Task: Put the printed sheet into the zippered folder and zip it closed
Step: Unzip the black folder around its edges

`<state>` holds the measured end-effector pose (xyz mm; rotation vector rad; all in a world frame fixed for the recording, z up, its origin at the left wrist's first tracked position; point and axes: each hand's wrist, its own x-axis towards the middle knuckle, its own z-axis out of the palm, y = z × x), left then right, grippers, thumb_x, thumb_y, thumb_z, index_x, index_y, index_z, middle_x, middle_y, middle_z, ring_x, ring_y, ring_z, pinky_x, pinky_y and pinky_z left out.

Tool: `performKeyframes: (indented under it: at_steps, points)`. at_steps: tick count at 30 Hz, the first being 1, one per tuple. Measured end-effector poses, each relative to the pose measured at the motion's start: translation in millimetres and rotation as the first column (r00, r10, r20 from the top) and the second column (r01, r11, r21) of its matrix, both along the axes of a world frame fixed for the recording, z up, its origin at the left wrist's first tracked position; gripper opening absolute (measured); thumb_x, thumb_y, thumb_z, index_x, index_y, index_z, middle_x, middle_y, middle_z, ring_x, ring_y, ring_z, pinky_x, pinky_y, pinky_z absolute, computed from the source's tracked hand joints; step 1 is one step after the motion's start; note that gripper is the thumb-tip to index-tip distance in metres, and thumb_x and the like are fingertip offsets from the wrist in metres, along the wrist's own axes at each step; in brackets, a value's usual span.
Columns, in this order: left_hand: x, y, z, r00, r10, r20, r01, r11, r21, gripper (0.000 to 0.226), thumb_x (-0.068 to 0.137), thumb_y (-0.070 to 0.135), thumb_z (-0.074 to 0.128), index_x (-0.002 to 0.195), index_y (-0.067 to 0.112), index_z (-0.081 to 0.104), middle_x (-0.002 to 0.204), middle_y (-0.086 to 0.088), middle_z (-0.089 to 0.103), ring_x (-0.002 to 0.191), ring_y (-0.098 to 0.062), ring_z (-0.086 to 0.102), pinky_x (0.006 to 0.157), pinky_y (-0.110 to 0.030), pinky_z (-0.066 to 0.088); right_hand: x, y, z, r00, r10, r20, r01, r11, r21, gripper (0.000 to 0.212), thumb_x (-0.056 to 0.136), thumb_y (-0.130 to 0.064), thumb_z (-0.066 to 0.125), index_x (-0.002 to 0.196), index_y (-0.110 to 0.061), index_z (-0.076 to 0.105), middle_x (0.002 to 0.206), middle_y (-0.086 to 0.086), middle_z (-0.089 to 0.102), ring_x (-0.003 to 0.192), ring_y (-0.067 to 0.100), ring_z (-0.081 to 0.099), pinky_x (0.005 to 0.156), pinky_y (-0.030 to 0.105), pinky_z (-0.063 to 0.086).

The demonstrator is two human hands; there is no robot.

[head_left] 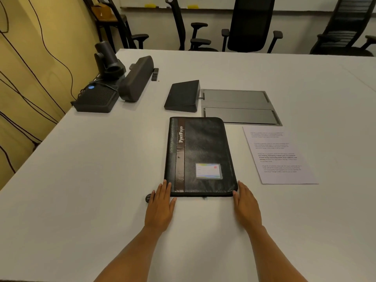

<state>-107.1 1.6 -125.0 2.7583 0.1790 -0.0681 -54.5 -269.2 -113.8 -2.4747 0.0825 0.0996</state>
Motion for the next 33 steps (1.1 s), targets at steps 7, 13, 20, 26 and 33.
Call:
performKeyframes:
  at_steps: [7, 13, 20, 26, 33]
  points:
    - [42.3, 12.2, 12.4, 0.992, -0.053, -0.113, 0.057, 0.998, 0.031, 0.057, 0.101, 0.041, 0.017, 0.151, 0.018, 0.001, 0.161, -0.001, -0.004, 0.149, -0.016, -0.001, 0.120, -0.030, -0.001, 27.6, 25.2, -2.0, 0.993, 0.118, 0.011, -0.113, 0.972, -0.206, 0.053, 0.100, -0.032, 0.032, 0.148, -0.013, 0.020, 0.156, 0.004, 0.023, 0.145, 0.022, 0.018, 0.118, 0.034, 0.017]
    - [86.3, 13.2, 12.4, 0.991, -0.062, -0.116, 0.065, 0.998, 0.025, 0.058, 0.102, 0.040, 0.021, 0.151, 0.016, 0.002, 0.161, -0.003, -0.003, 0.149, -0.017, 0.001, 0.121, -0.032, 0.002, 63.7, 33.9, -8.4, 0.977, 0.203, -0.072, -0.215, 0.936, -0.280, 0.056, 0.101, -0.037, 0.024, 0.149, -0.016, 0.004, 0.160, 0.002, 0.003, 0.148, 0.019, 0.000, 0.120, 0.033, 0.005]
    - [146.7, 6.6, 6.0, 0.996, 0.005, -0.087, -0.005, 1.000, -0.003, 0.060, 0.101, 0.040, 0.023, 0.151, 0.017, -0.002, 0.161, -0.003, -0.006, 0.149, -0.018, -0.004, 0.121, -0.032, 0.003, 125.5, 31.8, -8.9, 0.968, 0.241, -0.072, -0.252, 0.928, -0.274, 0.059, 0.100, -0.041, 0.027, 0.149, -0.018, 0.006, 0.160, 0.000, 0.003, 0.148, 0.018, 0.001, 0.120, 0.033, 0.006]
    - [203.1, 4.7, -0.9, 0.996, 0.077, -0.038, -0.078, 0.996, -0.037, 0.059, 0.101, 0.040, 0.023, 0.151, 0.018, 0.000, 0.161, -0.003, -0.005, 0.149, -0.020, -0.003, 0.121, -0.034, 0.006, 189.3, 35.4, -11.0, 0.957, 0.286, -0.059, -0.291, 0.918, -0.271, 0.057, 0.100, -0.041, 0.026, 0.149, -0.020, 0.006, 0.160, 0.000, 0.003, 0.147, 0.018, 0.002, 0.119, 0.032, 0.007]
    - [270.1, 10.5, -1.8, 0.990, 0.140, -0.002, -0.140, 0.988, -0.061, 0.059, 0.101, 0.039, 0.025, 0.151, 0.017, 0.002, 0.161, -0.004, -0.002, 0.149, -0.021, -0.001, 0.121, -0.035, 0.007, 264.1, 52.5, -10.9, 0.924, 0.383, -0.018, -0.370, 0.881, -0.295, 0.055, 0.100, -0.039, 0.026, 0.149, -0.019, 0.010, 0.160, 0.002, 0.005, 0.147, 0.019, 0.003, 0.119, 0.031, 0.007]
